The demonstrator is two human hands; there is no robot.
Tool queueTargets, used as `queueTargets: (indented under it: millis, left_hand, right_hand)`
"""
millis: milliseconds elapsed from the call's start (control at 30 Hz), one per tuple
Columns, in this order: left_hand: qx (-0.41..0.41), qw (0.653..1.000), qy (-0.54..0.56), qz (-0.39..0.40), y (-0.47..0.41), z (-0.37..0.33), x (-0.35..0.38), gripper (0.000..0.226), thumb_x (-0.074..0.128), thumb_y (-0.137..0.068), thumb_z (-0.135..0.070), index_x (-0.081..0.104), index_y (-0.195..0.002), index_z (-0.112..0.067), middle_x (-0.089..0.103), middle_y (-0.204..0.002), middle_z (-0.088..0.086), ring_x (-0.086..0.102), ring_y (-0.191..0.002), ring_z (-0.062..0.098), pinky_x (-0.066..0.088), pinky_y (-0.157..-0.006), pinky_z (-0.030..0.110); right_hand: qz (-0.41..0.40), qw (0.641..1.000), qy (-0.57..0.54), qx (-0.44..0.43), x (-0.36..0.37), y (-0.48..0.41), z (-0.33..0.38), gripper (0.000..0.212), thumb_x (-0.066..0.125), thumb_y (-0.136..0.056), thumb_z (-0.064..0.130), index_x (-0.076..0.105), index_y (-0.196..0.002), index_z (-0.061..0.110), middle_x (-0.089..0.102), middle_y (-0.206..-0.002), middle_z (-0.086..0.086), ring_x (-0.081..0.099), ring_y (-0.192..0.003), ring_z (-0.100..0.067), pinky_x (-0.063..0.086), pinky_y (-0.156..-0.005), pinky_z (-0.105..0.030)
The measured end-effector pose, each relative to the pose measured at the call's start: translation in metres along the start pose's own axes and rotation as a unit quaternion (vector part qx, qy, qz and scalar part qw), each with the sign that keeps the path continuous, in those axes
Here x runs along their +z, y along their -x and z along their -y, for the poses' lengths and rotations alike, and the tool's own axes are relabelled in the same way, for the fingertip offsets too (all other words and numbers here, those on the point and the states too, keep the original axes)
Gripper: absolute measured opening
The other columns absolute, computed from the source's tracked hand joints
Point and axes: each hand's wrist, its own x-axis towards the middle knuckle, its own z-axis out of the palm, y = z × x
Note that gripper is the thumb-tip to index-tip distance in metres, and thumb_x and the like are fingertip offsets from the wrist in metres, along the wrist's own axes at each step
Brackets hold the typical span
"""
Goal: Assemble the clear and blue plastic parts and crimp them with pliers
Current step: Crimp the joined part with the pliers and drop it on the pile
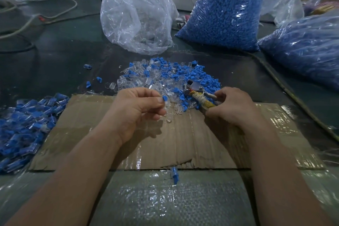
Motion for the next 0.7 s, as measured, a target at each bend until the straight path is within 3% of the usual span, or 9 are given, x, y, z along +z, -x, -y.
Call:
queueTargets:
  millis: [67, 233, 367, 500, 600, 700]
  left_hand:
    - [0.004, 1.0, 0.006, -0.001, 0.0, 0.001, 0.0, 0.005, 0.065, -0.056, -0.006, 0.066, -0.059, -0.01, 0.064, -0.056, 0.007, 0.063, -0.051, 0.014, 0.048, -0.044, 0.017]
    - [0.016, 0.999, 0.03, -0.024, -0.002, 0.004, 0.0, 0.014, 0.062, -0.06, -0.005, 0.058, -0.073, -0.002, 0.064, -0.056, 0.009, 0.062, -0.051, 0.014, 0.05, -0.046, 0.019]
    - [0.061, 0.995, 0.052, -0.056, -0.004, 0.005, 0.003, 0.01, 0.061, -0.065, -0.003, 0.058, -0.075, -0.004, 0.066, -0.057, 0.004, 0.065, -0.056, 0.014, 0.051, -0.049, 0.017]
    - [0.102, 0.99, 0.049, -0.085, -0.006, 0.007, 0.005, 0.01, 0.057, -0.08, 0.005, 0.058, -0.078, -0.005, 0.066, -0.061, 0.0, 0.066, -0.06, 0.012, 0.05, -0.051, 0.016]
    - [0.131, 0.986, 0.037, -0.093, -0.007, 0.007, 0.006, 0.009, 0.057, -0.08, 0.002, 0.059, -0.078, -0.006, 0.068, -0.064, -0.001, 0.067, -0.061, 0.011, 0.05, -0.051, 0.016]
    - [0.145, 0.984, 0.046, -0.091, -0.007, 0.007, 0.007, 0.006, 0.059, -0.077, -0.002, 0.059, -0.079, -0.008, 0.069, -0.067, 0.0, 0.066, -0.062, 0.011, 0.049, -0.051, 0.016]
  right_hand:
    - [-0.037, 0.999, 0.01, -0.023, -0.002, 0.004, 0.001, 0.037, 0.076, -0.061, 0.028, 0.059, -0.094, 0.022, 0.057, -0.096, -0.001, 0.05, -0.079, -0.013, 0.038, -0.062, -0.028]
    - [-0.114, 0.986, -0.037, -0.117, -0.003, 0.013, 0.01, 0.029, 0.067, -0.069, 0.011, 0.065, -0.098, 0.014, 0.057, -0.084, 0.001, 0.054, -0.079, -0.019, 0.04, -0.067, -0.029]
    - [-0.155, 0.968, -0.089, -0.176, 0.0, 0.019, 0.018, 0.027, 0.059, -0.073, -0.003, 0.059, -0.09, 0.018, 0.051, -0.076, 0.006, 0.047, -0.069, -0.014, 0.027, -0.059, -0.023]
    - [-0.116, 0.968, -0.076, -0.211, 0.009, 0.026, 0.024, 0.029, 0.059, -0.073, 0.005, 0.044, -0.087, 0.025, 0.05, -0.081, 0.007, 0.045, -0.075, -0.015, 0.03, -0.059, -0.03]
    - [-0.099, 0.97, -0.028, -0.222, 0.016, 0.029, 0.028, 0.022, 0.058, -0.073, 0.013, 0.046, -0.09, 0.021, 0.05, -0.084, 0.004, 0.044, -0.077, -0.018, 0.037, -0.062, -0.032]
    - [-0.081, 0.967, -0.013, -0.242, 0.017, 0.028, 0.031, 0.023, 0.06, -0.075, 0.013, 0.046, -0.092, 0.019, 0.052, -0.087, -0.001, 0.046, -0.081, -0.02, 0.033, -0.067, -0.032]
